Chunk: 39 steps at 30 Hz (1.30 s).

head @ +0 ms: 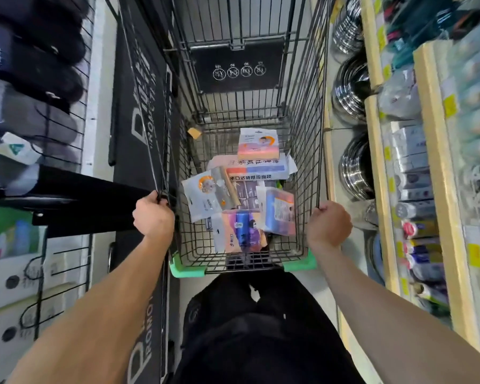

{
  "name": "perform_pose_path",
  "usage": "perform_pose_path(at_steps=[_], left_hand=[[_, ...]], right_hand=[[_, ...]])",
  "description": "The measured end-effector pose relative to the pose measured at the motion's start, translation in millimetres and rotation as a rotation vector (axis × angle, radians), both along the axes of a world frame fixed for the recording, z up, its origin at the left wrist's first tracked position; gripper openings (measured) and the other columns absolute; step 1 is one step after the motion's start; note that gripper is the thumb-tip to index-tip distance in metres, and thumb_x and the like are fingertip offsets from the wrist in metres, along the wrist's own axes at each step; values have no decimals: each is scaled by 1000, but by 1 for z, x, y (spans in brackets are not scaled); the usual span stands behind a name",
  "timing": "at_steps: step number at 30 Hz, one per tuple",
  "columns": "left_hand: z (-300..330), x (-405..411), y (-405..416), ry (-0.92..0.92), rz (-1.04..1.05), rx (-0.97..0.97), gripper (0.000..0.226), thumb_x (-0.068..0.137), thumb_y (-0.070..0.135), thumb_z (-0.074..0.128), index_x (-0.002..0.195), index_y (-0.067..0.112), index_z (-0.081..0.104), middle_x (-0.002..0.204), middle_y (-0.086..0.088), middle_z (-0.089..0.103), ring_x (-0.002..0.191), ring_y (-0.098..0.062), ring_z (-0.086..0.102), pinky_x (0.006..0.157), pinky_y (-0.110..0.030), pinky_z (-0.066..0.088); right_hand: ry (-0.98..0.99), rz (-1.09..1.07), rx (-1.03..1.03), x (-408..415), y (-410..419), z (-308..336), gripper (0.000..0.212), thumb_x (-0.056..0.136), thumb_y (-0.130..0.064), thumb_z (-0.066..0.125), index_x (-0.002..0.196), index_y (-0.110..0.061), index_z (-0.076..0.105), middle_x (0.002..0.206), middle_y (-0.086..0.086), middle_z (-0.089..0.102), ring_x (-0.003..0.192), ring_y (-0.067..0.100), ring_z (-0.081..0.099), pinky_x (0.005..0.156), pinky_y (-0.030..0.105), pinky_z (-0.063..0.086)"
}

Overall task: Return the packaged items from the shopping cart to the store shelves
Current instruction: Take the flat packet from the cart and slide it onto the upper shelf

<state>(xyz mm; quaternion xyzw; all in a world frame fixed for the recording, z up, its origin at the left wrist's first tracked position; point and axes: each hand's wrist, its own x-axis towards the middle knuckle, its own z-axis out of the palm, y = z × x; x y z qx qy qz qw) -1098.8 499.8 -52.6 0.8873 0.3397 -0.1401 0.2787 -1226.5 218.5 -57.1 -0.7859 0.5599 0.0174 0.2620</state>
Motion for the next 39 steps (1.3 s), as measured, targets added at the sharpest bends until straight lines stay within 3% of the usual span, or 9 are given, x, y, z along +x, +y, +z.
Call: perform_pose_path(at_steps=[4, 13, 18, 23, 27, 30, 35, 37, 39], left_hand=[[-9, 14, -3, -51, -8, 27, 38, 100, 16, 56, 138, 18, 62, 129, -10, 69, 121, -31, 62, 108, -37, 44], [-23, 22, -37, -185, -36, 236, 36, 95, 13, 58, 128, 25, 65, 119, -7, 65, 108, -30, 58, 86, -42, 48], [-37, 57, -72, -585, -563, 97, 24, 90, 12, 63, 115, 10, 62, 116, -9, 55, 108, -25, 52, 91, -32, 44], [-110, 144, -100, -115, -612, -124, 27, 94, 24, 62, 118, 11, 65, 116, -11, 63, 108, -31, 62, 95, -40, 51], [-177, 189, -102, 342, -644, -1, 46, 96, 36, 57, 134, 9, 59, 131, -22, 61, 124, -38, 57, 102, -39, 47], [-214, 197, -97, 558, -656, 34, 57, 96, 48, 52, 130, 3, 60, 134, -22, 59, 123, -39, 57, 97, -40, 48], [-239, 202, -105, 536, -461, -238, 40, 93, 41, 65, 73, 7, 62, 82, -16, 63, 80, -28, 63, 73, -29, 44], [-239, 210, -112, 549, -338, -371, 31, 88, 31, 76, 73, 9, 59, 77, -11, 62, 54, -15, 60, 56, -20, 47], [-237, 214, -116, 577, -293, -383, 33, 83, 23, 82, 100, 3, 62, 70, -7, 59, 34, -5, 51, 37, -14, 39]], right_hand=[[36, 29, -45, 16, -5, -5, 18, 92, -7, 61, 76, -16, 59, 75, 0, 57, 67, 21, 49, 54, 25, 27], [-61, 48, -140, 48, -17, -15, 21, 83, 0, 65, 96, -16, 57, 105, 7, 63, 96, 28, 60, 71, 29, 40], [-188, 391, -16, 99, 9, -32, 12, 89, -21, 66, 95, -18, 56, 97, -7, 56, 87, 18, 60, 72, 35, 54], [-20, 199, 222, 161, -27, -94, 17, 96, -22, 62, 101, -6, 61, 88, 6, 65, 58, 3, 61, 54, 17, 43], [165, 103, 331, 186, -49, -147, 43, 98, -32, 53, 124, 2, 54, 117, 21, 65, 107, 36, 64, 82, 38, 51], [167, 75, 290, 200, -53, -171, 44, 102, -28, 49, 128, 7, 51, 130, 26, 57, 119, 42, 55, 94, 41, 46], [81, -41, 191, 207, -52, -187, 35, 101, -24, 54, 114, 8, 58, 121, 26, 56, 112, 40, 58, 86, 34, 46], [23, -116, 201, 208, -51, -193, 30, 99, -21, 57, 111, 7, 61, 97, 9, 57, 107, 36, 59, 80, 32, 43], [-46, -202, 259, 210, -51, -198, 29, 96, -19, 61, 114, 5, 62, 77, -10, 35, 101, 31, 60, 81, 31, 44]])
